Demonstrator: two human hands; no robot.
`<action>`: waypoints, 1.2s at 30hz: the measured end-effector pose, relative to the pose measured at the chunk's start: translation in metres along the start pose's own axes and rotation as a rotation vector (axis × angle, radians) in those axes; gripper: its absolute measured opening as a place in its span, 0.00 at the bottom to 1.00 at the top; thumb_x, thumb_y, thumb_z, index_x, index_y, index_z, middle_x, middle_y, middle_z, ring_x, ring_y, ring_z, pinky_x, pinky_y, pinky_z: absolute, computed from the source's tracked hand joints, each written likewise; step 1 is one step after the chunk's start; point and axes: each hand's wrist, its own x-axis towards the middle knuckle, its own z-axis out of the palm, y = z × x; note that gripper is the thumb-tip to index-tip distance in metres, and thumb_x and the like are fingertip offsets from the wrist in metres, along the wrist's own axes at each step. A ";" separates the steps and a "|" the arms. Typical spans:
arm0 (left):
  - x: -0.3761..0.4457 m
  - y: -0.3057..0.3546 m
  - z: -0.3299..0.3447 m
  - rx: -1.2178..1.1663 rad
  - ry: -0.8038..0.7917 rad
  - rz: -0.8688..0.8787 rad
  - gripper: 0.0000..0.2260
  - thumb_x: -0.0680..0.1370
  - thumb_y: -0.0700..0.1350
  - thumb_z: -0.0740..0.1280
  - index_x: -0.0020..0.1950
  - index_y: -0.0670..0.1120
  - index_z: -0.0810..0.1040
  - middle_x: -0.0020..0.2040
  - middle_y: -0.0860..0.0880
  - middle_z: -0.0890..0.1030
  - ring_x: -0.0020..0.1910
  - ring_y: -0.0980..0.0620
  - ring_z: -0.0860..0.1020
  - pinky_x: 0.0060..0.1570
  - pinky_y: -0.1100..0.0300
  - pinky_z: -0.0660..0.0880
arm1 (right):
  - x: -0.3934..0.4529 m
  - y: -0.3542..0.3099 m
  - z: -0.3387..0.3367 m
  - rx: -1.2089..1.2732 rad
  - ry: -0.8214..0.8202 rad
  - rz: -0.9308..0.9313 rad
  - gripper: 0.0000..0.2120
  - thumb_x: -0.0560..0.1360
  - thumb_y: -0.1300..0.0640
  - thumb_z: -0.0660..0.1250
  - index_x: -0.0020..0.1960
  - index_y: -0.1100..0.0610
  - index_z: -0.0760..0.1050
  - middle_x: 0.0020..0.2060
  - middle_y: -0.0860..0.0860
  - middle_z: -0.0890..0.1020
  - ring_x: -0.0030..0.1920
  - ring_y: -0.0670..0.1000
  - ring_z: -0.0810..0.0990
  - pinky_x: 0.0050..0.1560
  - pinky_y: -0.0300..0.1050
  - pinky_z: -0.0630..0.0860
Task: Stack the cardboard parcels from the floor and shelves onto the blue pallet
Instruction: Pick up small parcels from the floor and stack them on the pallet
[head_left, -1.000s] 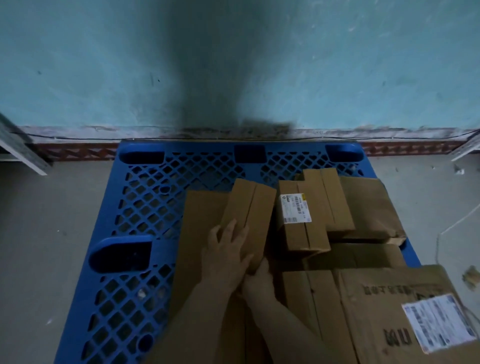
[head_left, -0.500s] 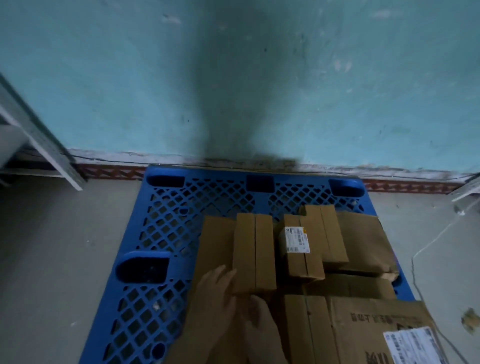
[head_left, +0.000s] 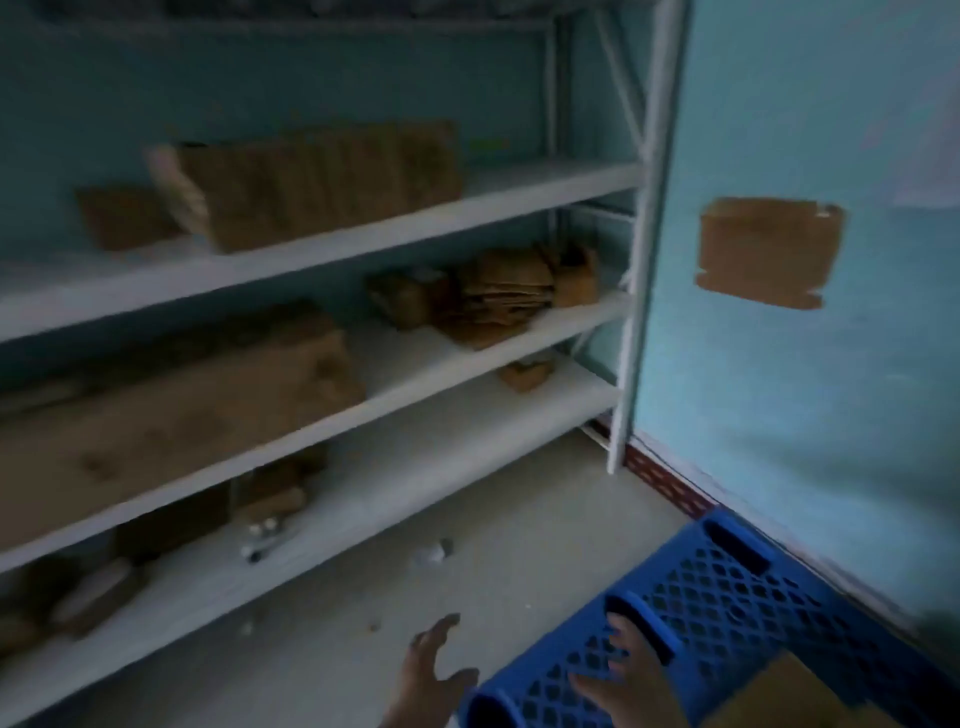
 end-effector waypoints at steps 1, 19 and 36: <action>-0.019 -0.015 -0.026 -0.038 -0.012 -0.010 0.30 0.73 0.43 0.71 0.71 0.53 0.62 0.57 0.50 0.66 0.64 0.51 0.69 0.59 0.66 0.67 | -0.012 -0.020 0.030 -0.094 -0.041 0.031 0.46 0.59 0.56 0.81 0.71 0.54 0.61 0.68 0.56 0.67 0.63 0.54 0.69 0.62 0.50 0.69; -0.445 -0.346 -0.334 -0.541 0.881 -0.601 0.27 0.73 0.38 0.69 0.70 0.45 0.66 0.67 0.40 0.69 0.67 0.43 0.68 0.57 0.58 0.68 | -0.258 0.058 0.536 -0.838 -0.952 -0.319 0.49 0.62 0.62 0.80 0.74 0.56 0.55 0.68 0.59 0.64 0.64 0.54 0.67 0.62 0.48 0.70; -0.592 -0.475 -0.276 -0.885 1.184 -1.118 0.30 0.68 0.47 0.71 0.70 0.50 0.67 0.65 0.43 0.73 0.63 0.48 0.72 0.53 0.58 0.70 | -0.365 0.208 0.686 -1.463 -1.467 -0.239 0.48 0.62 0.55 0.80 0.74 0.58 0.56 0.68 0.60 0.66 0.68 0.55 0.67 0.66 0.43 0.65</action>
